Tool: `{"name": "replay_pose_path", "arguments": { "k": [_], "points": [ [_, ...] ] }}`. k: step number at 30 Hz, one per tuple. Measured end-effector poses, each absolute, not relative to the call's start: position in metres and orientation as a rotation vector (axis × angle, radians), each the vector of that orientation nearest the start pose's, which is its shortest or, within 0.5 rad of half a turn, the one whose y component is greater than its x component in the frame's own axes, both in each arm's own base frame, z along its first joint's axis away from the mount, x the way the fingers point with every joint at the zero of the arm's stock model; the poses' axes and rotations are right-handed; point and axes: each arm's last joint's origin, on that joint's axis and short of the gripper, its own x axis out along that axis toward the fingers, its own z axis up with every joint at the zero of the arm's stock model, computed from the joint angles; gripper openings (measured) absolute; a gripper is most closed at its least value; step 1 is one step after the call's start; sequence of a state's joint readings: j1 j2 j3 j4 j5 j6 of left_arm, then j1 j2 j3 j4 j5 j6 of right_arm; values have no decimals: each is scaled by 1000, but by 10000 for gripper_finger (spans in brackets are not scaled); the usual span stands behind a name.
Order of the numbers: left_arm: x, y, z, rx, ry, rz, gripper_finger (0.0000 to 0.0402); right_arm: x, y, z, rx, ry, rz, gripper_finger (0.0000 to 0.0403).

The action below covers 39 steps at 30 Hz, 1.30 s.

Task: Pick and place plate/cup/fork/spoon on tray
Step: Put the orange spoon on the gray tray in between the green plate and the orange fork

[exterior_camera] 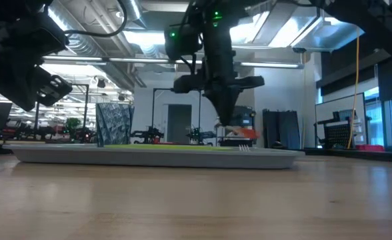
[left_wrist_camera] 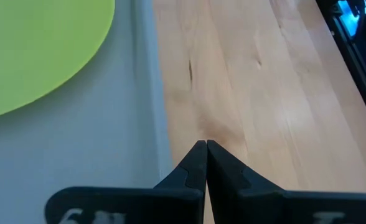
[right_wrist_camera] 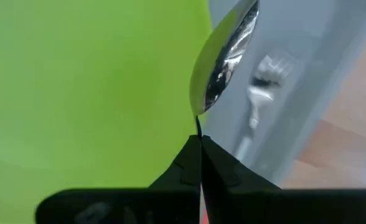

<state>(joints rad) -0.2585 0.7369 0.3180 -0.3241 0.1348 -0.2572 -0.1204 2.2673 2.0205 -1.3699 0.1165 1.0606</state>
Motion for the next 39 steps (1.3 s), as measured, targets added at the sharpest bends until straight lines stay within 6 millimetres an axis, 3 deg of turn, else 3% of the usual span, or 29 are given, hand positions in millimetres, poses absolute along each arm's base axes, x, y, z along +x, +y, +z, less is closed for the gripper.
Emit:
{"name": "replay_pose_path", "arguments": {
  "k": [9,18,33,39],
  "points": [
    [138,-40,171,-171,785,-290,0,435,-70,207,840,1323,-1013,0],
    [132,-38,173,-141,777,-284,0,428,-69,188,832,1372,-1051,0],
    [127,-35,176,-129,761,-250,0,427,-77,188,825,1349,-1084,0],
    [127,-35,176,-128,761,-249,0,422,-75,171,828,1356,-1139,0]
  ]
}}
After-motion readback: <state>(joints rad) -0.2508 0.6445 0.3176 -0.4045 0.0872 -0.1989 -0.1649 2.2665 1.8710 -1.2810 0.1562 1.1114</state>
